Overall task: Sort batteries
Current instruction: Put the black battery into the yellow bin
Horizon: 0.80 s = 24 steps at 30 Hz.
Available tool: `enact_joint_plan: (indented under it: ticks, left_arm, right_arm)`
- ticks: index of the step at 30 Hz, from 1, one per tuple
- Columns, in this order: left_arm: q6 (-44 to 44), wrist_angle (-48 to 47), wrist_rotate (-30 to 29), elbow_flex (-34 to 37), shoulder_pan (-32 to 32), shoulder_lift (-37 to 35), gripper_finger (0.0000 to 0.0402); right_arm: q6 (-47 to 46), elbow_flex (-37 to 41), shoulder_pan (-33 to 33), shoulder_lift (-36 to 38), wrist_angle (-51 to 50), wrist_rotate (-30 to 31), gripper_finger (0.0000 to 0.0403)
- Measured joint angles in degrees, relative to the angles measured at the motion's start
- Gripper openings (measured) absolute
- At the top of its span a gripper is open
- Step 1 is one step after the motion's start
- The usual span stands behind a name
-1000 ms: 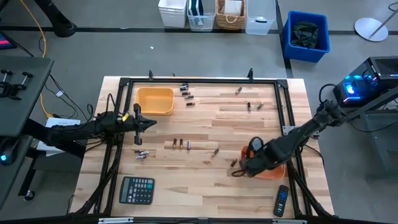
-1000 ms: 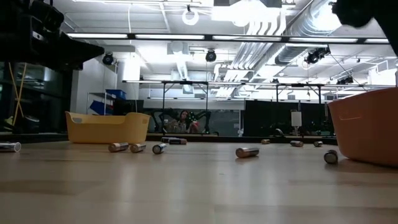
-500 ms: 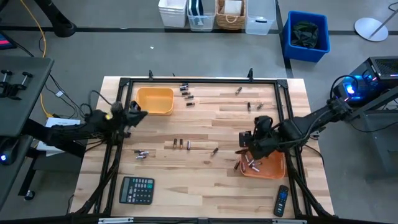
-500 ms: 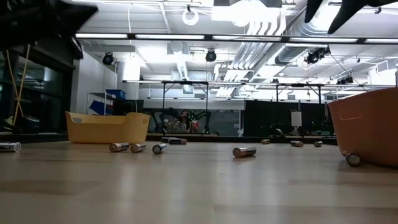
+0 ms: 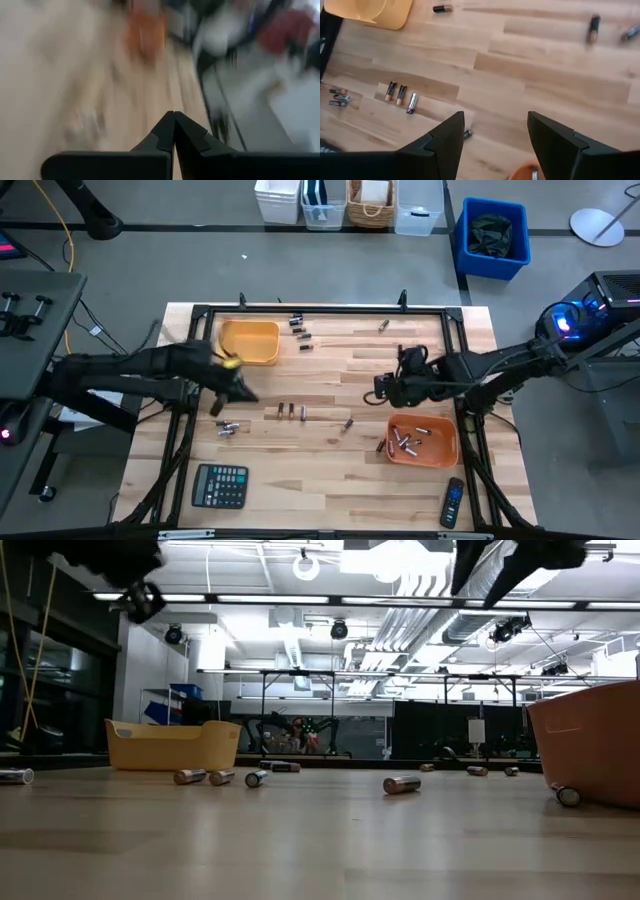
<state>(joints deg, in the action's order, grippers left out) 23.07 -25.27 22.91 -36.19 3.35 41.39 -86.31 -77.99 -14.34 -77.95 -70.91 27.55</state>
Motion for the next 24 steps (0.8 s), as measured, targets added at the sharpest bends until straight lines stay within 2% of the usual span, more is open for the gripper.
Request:
enact_joint_plan:
  ticks: [2, 4, 10, 13, 15, 18, 21, 24]
  left_arm:
    - [1.3, -5.3, 3.2, -1.3, -1.7, 4.6, 0.0]
    - [5.5, -6.1, 3.5, -1.0, -3.8, 8.2, 0.0]
    - [17.6, -6.5, 2.7, 2.5, -10.3, 16.6, 0.0]
    - [23.8, -6.6, 0.5, 3.7, -11.7, 20.6, 0.0]
    - [26.0, -7.0, 1.3, 3.7, -11.6, 22.9, 0.0006]
    - [26.7, -7.2, 2.3, 2.7, -11.2, 25.2, 0.0029]
    - [22.6, -6.8, 1.2, 0.1, -10.3, 27.0, 0.0066]
    - [17.1, -5.7, -4.9, -2.8, -8.0, 29.7, 0.0114]
  right_arm:
    - [5.4, 0.0, 1.6, 0.0, 0.9, -0.1, 0.0213]
    - [11.1, 0.0, 3.0, 0.0, 1.5, -0.6, 0.0213]
    - [25.0, 0.0, 5.1, 0.0, 1.8, -1.9, 0.0213]
    - [29.7, 0.0, 5.4, 0.0, 2.2, -2.1, 0.0213]
    - [32.8, 0.0, 5.4, 0.0, 2.4, -2.1, 0.0213]
    - [35.3, 0.1, 5.4, 0.0, 3.2, -2.3, 0.0213]
    - [35.8, 0.1, 5.4, 0.0, 3.9, -2.4, 0.0213]
    - [35.2, 0.1, 5.4, 0.0, 4.5, -2.3, 0.0213]
